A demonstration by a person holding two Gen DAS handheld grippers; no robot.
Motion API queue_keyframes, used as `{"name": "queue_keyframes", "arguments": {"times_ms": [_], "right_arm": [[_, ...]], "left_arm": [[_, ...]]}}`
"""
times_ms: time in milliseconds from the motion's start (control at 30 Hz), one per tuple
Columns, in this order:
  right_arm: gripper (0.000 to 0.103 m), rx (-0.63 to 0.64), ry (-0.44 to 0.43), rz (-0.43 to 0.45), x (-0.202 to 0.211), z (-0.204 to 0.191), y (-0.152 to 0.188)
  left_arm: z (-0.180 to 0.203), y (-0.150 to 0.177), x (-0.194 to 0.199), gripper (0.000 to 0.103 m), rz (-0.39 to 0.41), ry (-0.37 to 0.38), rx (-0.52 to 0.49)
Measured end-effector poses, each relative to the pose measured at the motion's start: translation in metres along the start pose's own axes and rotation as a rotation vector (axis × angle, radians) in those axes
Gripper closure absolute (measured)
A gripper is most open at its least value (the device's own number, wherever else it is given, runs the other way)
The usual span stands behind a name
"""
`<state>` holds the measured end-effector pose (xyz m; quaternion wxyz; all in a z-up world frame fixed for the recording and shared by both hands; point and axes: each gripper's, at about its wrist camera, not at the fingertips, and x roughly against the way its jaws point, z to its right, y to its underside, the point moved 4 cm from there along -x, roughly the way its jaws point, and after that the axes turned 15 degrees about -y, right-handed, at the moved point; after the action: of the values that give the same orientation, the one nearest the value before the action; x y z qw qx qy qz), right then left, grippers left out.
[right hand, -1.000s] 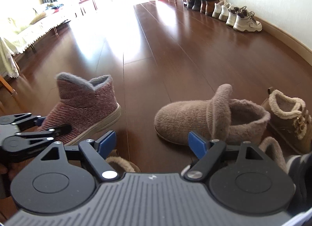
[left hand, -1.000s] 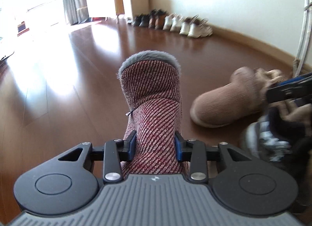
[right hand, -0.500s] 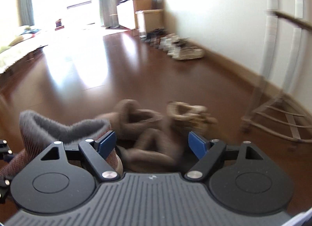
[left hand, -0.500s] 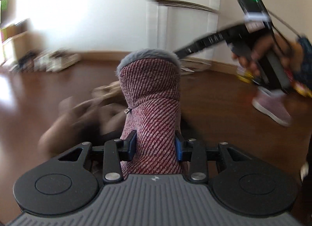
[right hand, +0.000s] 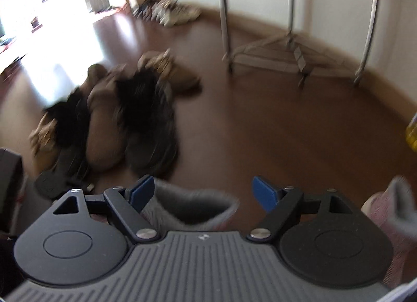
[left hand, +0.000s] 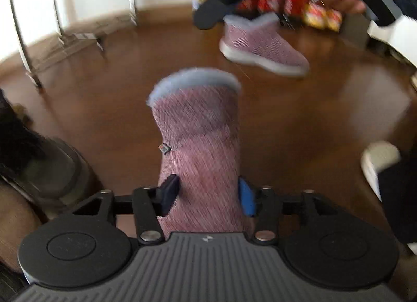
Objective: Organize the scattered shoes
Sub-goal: 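Carry the second pink boot with the left tool beside the first boot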
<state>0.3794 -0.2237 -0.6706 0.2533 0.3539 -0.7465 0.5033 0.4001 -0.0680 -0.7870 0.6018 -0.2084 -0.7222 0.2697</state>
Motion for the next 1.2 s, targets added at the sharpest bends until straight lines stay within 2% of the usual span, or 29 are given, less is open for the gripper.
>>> {"name": "queue_keyframes", "arguments": {"times_ms": [133,200,267,333,367,400,433,467,533,600,633,667,733,800,867,967,1033,1067,1100,1133,1167,1200], "right_arm": [[0.029,0.042,-0.157,-0.119,-0.026,-0.017,0.005],[0.031,0.1,-0.222,-0.233,-0.048,-0.034,0.005],[0.033,0.123,-0.222,-0.312,-0.063,-0.046,0.009],[0.048,0.146,-0.232,-0.387,-0.078,-0.053,0.019],[0.048,0.153,-0.218,-0.449,-0.093,-0.052,0.025],[0.054,0.15,-0.218,-0.468,-0.097,-0.051,0.029],[0.072,0.147,-0.219,-0.483,-0.099,-0.05,0.033],[0.081,0.162,-0.243,-0.511,-0.106,-0.049,0.038],[0.084,0.208,-0.279,-0.546,-0.115,-0.049,0.043],[0.086,0.367,-0.345,-0.576,-0.109,-0.054,0.045],[0.087,0.395,-0.361,-0.591,-0.108,-0.055,0.045],[0.087,0.498,-0.407,-0.652,-0.1,-0.053,0.047],[0.087,0.587,-0.438,-0.711,-0.092,-0.05,0.051],[0.087,0.748,-0.482,-0.834,-0.075,-0.038,0.056],[0.087,0.852,-0.487,-0.917,-0.062,-0.022,0.059],[0.087,0.989,-0.44,-1.038,-0.046,0.006,0.066],[0.085,1.067,-0.389,-1.065,-0.033,0.025,0.068],[0.082,1.05,-0.352,-1.057,-0.028,0.035,0.066],[0.069,0.993,-0.3,-0.994,-0.021,0.045,0.061],[0.037,0.905,-0.235,-0.844,-0.012,0.053,0.053],[0.022,0.878,-0.215,-0.803,-0.009,0.054,0.051],[0.014,0.752,-0.122,-0.629,0.005,0.063,0.046]], "left_arm": [[0.003,0.012,0.041,0.044,0.006,-0.009,-0.055],[0.001,0.02,0.053,0.044,-0.022,-0.015,-0.056],[-0.006,0.033,0.066,0.044,-0.06,-0.05,-0.048],[-0.012,0.047,0.079,0.044,-0.1,-0.092,-0.022],[-0.014,0.05,0.082,0.044,-0.118,-0.1,0.0],[-0.014,0.053,0.084,0.044,-0.13,-0.109,0.017],[-0.012,0.053,0.085,0.044,-0.135,-0.115,0.024],[-0.011,0.052,0.087,0.044,-0.143,-0.118,0.026],[-0.005,0.048,0.09,0.044,-0.173,-0.124,0.032],[0.002,0.041,0.09,0.044,-0.2,-0.098,0.014],[0.005,0.037,0.09,0.044,-0.211,-0.088,-0.004],[0.009,0.033,0.089,0.044,-0.221,-0.078,-0.022],[0.016,0.024,0.088,0.044,-0.238,-0.061,-0.063],[0.022,0.013,0.085,0.044,-0.235,-0.066,-0.09],[0.024,-0.002,0.08,0.044,-0.239,-0.07,-0.078],[0.027,-0.015,0.071,0.044,-0.251,-0.05,-0.041],[0.034,-0.025,0.064,0.044,-0.248,-0.035,-0.036],[0.038,-0.031,0.06,0.044,-0.242,-0.031,-0.041],[0.043,-0.037,0.055,0.044,-0.235,-0.027,-0.042],[0.045,-0.04,0.053,0.044,-0.233,-0.023,-0.036],[0.048,-0.042,0.05,0.044,-0.232,-0.019,-0.028],[0.05,-0.046,0.047,0.044,-0.23,-0.017,-0.021]]}}
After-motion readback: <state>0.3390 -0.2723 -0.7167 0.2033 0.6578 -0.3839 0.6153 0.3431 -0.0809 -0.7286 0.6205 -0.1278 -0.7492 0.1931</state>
